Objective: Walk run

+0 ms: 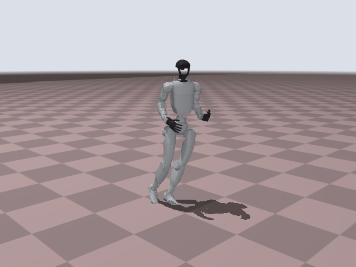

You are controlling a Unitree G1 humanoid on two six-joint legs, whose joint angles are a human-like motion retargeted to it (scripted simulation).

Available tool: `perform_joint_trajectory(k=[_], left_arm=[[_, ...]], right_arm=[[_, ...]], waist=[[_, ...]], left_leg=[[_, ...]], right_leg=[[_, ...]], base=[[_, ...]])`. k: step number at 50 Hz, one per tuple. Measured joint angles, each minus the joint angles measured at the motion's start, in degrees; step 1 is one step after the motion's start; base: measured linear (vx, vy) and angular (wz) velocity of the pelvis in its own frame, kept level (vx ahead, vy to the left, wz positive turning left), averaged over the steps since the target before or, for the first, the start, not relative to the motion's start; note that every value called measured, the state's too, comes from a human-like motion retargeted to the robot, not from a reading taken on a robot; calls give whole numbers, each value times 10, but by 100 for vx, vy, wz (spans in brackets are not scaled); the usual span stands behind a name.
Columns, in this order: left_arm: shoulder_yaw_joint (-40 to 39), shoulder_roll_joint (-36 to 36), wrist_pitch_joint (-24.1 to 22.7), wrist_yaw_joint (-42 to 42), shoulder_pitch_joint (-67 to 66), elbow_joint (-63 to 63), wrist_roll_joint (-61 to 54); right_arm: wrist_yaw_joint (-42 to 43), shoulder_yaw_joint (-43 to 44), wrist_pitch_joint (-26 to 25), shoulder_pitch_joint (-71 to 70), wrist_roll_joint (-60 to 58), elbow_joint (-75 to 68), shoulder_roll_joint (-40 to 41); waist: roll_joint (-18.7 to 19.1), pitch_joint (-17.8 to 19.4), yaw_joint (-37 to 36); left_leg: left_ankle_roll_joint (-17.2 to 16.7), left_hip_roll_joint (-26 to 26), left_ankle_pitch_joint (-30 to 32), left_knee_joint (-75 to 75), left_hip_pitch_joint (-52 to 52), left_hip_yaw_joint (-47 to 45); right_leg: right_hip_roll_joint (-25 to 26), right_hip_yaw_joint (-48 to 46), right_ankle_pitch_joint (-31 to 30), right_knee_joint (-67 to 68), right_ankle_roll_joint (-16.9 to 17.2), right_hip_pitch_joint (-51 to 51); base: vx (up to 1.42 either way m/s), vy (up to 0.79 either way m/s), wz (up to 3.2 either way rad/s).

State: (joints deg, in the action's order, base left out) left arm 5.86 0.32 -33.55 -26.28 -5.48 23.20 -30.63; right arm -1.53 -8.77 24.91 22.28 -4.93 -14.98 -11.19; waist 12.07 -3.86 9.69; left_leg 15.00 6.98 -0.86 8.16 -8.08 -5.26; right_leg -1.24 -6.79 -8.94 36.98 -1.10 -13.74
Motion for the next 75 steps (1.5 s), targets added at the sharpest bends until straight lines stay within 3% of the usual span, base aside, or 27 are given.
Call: perform_joint_trajectory(k=[2, 8, 12, 15, 16, 18, 21, 22, 23, 27, 32, 36, 42, 45, 48, 50, 52, 53, 55, 57, 58, 60, 64, 67, 70, 72, 75], left_arm=[[14, 24, -9, -4, 13, -6, 18], [19, 51, -17, -17, 27, 7, 55], [3, 31, -18, -11, -6, 20, 43], [-5, 7, -19, -4, -38, 33, 30], [-3, 2, -18, -3, -49, 37, 27], [-2, -6, -13, -10, -64, 47, 27], [-2, -8, 3, -46, -74, 70, 62], [0, -8, 8, -54, -78, 73, 78], [-3, -8, 13, -61, -82, 72, 93], [-32, -3, 6, -60, -108, 52, 116], [-83, -8, -8, -20, -141, 38, 98], [-122, -21, -18, -5, -155, 26, 72], [-174, -71, -60, 71, -164, 44, 56], [-184, -94, -78, 101, -157, 67, 19], [-180, -99, -80, 105, -142, 82, 6], [-174, -97, -85, 117, -123, 78, 6], [-156, -87, -93, 132, -93, 61, 13], [-144, -78, -93, 136, -71, 50, 18], [-136, -54, -84, 138, -13, 27, 21], [-130, -37, -64, 133, 58, -4, -15], [-120, -33, -56, 131, 92, -24, -46], [-92, -21, -51, 120, 150, -79, -115], [-67, 25, -46, 85, 194, -169, -109], [-48, 53, -55, 88, 177, -207, -74], [-53, 66, -40, 80, 116, -215, -37], [-76, 70, -17, 61, 59, -192, -2], [-120, 68, -12, 62, -22, -117, 58]], right_arm=[[-2, 1, 2, 16, 9, 1, -2], [-15, -5, -6, -9, 31, -2, 3], [-25, -5, -16, -56, 10, 4, -12], [-15, -11, -14, -92, -6, 1, -33], [-11, -11, -13, -99, -9, -2, -38], [-4, -12, -8, -105, -13, -10, -42], [11, 0, -2, -100, 13, -31, -31], [13, 2, -2, -99, 28, -38, -26], [12, -1, -1, -101, 41, -42, -20], [8, -20, 5, -142, 60, -45, -13], [17, -37, 8, -205, 20, -21, -33], [37, -22, 7, -246, 6, 0, -53], [99, 6, 13, -289, 1, 4, -60], [139, 10, 24, -287, -6, -25, -41], [160, 20, 40, -261, -20, -93, -17], [164, 22, 40, -230, -32, -152, -5], [177, 27, 28, -191, -46, -214, -3], [183, 37, 25, -174, -52, -241, -6], [196, 51, 28, -141, -60, -285, -8], [206, 67, 33, -98, -63, -304, -8], [204, 77, 37, -71, -61, -304, -7], [186, 98, 46, -15, -48, -294, -9], [132, 123, 65, 92, 10, -265, -16], [110, 139, 84, 140, 55, -244, -23], [124, 153, 105, 160, 76, -216, -28], [149, 159, 105, 142, 64, -198, -21], [193, 159, 92, 61, 35, -182, 5]], waist=[[-2, -5, 19], [-65, 4, 43], [-93, 31, 39], [-102, 39, 53], [-101, 36, 68], [-93, 32, 96], [-83, 17, 100], [-87, 11, 93], [-98, 8, 83], [-132, 20, 21], [-137, 35, -52], [-134, 49, -102], [-129, 66, -103], [-144, 63, -99], [-156, 49, -93], [-154, 43, -85], [-128, 51, -56], [-118, 61, -32], [-72, 71, -2], [-53, 87, 7], [-50, 93, 12], [-53, 94, 22], [-52, 80, 94], [-24, 75, 157], [2, 80, 191], [21, 100, 184], [24, 104, 158]], left_leg=[[0, 18, 5, 3, 11, 49], [0, 91, 21, 7, 76, 157], [-5, 103, 36, 20, 137, 187], [0, 119, 84, 39, 158, 183], [-6, 118, 112, 58, 159, 185], [-39, 116, 193, 124, 145, 178], [-198, 47, 272, 265, 73, 79], [-240, 12, 277, 304, 54, 25], [-252, -15, 281, 334, 42, -34], [-181, -22, 174, 409, -31, -103], [-171, -26, 83, 358, -143, -88], [-124, -89, 17, 263, -213, -142], [-93, -121, -64, 191, -282, -201], [-66, -111, -48, 208, -283, -211], [-50, -90, -96, 212, -256, -204], [-44, -95, -133, 220, -245, -188], [-40, -91, -179, 232, -214, -136], [-32, -69, -200, 238, -195, -105], [-32, -81, -218, 247, -187, -36], [-37, -86, -242, 277, -174, -4], [-37, -79, -249, 281, -161, 10], [-29, -51, -247, 258, -121, 16], [-42, 12, -122, 117, -4, 63], [-89, 1, 91, 30, 78, 85], [-153, -48, 309, 44, 128, 38], [-205, -99, 309, 196, 122, 3], [-246, -137, 309, 367, 113, -52]], right_leg=[[2, 23, 4, -83, -2, -8], [27, 210, 26, -289, 65, -29], [56, 228, 45, -358, 161, -32], [44, 238, -8, -362, 161, -28], [39, 238, -11, -348, 138, -25], [10, 156, 19, -313, 108, -19], [0, 154, 78, -280, 85, -3], [-17, 117, 87, -278, 84, 2], [-35, 77, 89, -279, 81, 10], [-60, 31, 95, -294, 74, 53], [-47, -31, 103, -317, 89, 97], [-20, -56, 135, -332, 97, 128], [26, -101, 151, -353, 79, 176], [19, -92, 102, -342, 92, 189], [-3, -114, -32, -307, 101, 191], [-18, -89, -156, -251, 82, 177], [-23, -107, -211, -97, 14, 133], [-23, -100, -211, 1, -5, 102], [79, -21, -191, 63, 19, 34], [121, -1, -99, 161, 9, -49], [129, -2, -49, 195, 7, -91], [70, -42, 32, 241, -28, -171], [-22, -73, 98, 174, 13, -287], [-46, -85, 109, 32, 63, -325], [-14, -41, 145, -132, 117, -303], [19, -71, 178, -166, 90, -271], [45, -145, 163, -130, -17, -229]], base=[[53, 1, 318], [54, -5, 251], [67, -10, 137], [64, 17, 166], [68, 35, 259], [82, 6, 294], [70, -1, 301], [64, -8, 257], [53, -8, 201], [49, 0, 108], [47, -2, 83], [54, -3, 80], [68, 1, 81], [94, 8, 28], [128, 18, 28], [113, 12, 46], [117, 14, 167], [131, 10, 246], [122, -6, 211], [125, -24, 135], [124, -26, 128], [127, -24, 134], [128, -27, 190], [190, -70, 182], [171, -68, 56], [164, -64, -92], [159, -58, -135]])
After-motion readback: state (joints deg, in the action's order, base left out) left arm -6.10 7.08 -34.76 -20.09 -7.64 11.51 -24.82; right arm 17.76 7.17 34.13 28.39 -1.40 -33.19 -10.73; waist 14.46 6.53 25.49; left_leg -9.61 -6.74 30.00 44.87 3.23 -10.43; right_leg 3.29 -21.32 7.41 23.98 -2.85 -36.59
